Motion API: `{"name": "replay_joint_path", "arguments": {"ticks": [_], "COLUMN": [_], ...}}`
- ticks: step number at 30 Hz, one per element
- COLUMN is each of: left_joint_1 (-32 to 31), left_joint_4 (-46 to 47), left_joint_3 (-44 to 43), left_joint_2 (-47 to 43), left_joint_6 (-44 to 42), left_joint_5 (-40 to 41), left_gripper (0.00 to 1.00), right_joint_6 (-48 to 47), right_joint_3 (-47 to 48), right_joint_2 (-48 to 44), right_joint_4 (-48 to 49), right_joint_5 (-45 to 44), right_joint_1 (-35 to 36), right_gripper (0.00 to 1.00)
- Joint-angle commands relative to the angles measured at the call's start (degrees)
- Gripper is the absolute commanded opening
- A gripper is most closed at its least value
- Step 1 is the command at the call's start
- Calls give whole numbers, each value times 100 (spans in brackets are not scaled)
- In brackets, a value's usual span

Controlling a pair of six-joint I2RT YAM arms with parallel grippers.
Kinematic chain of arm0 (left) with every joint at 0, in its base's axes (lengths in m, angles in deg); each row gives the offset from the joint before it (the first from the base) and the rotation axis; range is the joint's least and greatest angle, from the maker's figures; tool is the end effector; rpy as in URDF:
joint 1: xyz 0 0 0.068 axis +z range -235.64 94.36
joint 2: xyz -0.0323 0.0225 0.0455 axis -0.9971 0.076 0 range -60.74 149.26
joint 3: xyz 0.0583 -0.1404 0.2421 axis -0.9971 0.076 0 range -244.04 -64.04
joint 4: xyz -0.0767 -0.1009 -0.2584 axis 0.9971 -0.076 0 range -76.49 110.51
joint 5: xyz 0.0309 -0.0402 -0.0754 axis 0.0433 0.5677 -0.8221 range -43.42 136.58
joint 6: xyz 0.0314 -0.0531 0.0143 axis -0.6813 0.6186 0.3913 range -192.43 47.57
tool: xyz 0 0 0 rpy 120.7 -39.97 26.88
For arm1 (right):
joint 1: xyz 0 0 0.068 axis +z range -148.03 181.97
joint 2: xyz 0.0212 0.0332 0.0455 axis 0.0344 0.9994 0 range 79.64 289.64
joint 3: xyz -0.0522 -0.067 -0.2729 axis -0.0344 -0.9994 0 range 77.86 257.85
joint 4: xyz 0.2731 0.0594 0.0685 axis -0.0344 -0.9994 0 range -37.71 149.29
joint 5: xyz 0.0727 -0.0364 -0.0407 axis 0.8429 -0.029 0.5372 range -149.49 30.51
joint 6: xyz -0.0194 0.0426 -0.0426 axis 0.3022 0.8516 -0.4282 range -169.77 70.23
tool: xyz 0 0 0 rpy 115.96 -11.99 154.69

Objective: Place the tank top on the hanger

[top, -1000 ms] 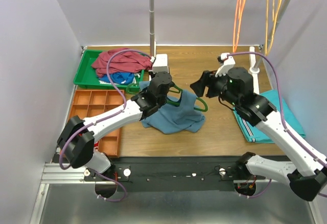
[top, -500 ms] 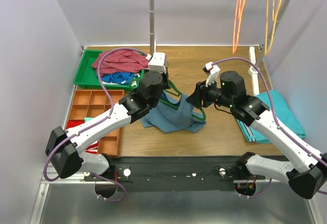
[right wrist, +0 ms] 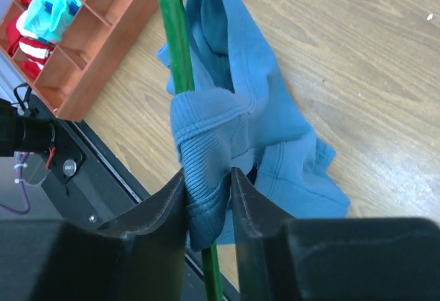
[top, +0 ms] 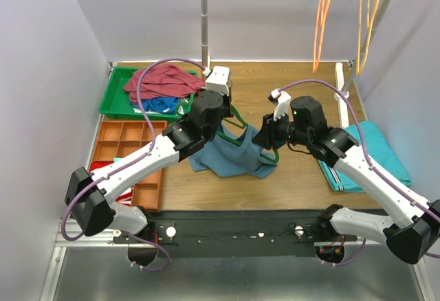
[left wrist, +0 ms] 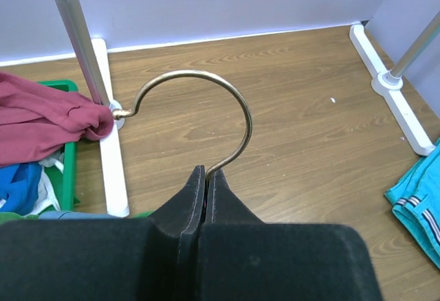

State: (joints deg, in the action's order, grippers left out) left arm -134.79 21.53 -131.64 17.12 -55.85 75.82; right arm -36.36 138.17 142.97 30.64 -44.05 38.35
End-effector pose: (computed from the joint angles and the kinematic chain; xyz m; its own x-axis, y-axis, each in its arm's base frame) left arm 0.2508 -0.2536 0.3764 -0.1991 -0.1505 -0.9684 0.3003 0.9312 -0.2065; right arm 0.2130 0.1730 0.3435 -0.5860 -0.1542 -0.7955 -0.6356 0.6964 0.3333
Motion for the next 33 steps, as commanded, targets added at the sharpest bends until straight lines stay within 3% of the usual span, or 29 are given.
{"name": "replay_joint_path", "arguments": {"ticks": [1,2,3,6,7,9,13,16,20,26,33], "left_joint_1": [-25,-25,-25,-25,-25,-25,-25,-25,-25,-34,-25], "left_joint_4": [118,118,118,4,-92,-347,-523,-593,-673,-822,-1393], "left_joint_3": [-307,-316,-342,-491,-570,-737,-747,-685,-466,-149,-280], "left_joint_2": [80,88,97,132,159,212,141,36,-349,-1227,-2196], "left_joint_6": [-111,-102,-85,29,56,178,363,477,784,1014,1190], "left_joint_5": [-111,-137,-163,-286,-269,-243,-348,-515,-734,-972,-893], "left_gripper": [0,0,0,0,4,22,69,84,93,97,97], "right_joint_6": [4,47,91,267,311,408,496,557,732,988,953], "right_joint_3": [-2,-11,-11,-28,-28,15,94,130,269,937,2808], "right_joint_2": [-224,-259,-295,-409,-505,-585,-725,-796,-875,-586,460], "right_joint_4": [-203,-186,-159,-54,-45,-27,-71,-133,-150,-387,-1116], "right_joint_5": [-24,-24,-76,-399,-489,-647,-788,-902,-1113,-1965,-3071], "right_joint_1": [53,45,45,45,45,45,53,45,45,45,45], "right_gripper": [21,15,1,1,1,1,1,1,1,1,1]}}
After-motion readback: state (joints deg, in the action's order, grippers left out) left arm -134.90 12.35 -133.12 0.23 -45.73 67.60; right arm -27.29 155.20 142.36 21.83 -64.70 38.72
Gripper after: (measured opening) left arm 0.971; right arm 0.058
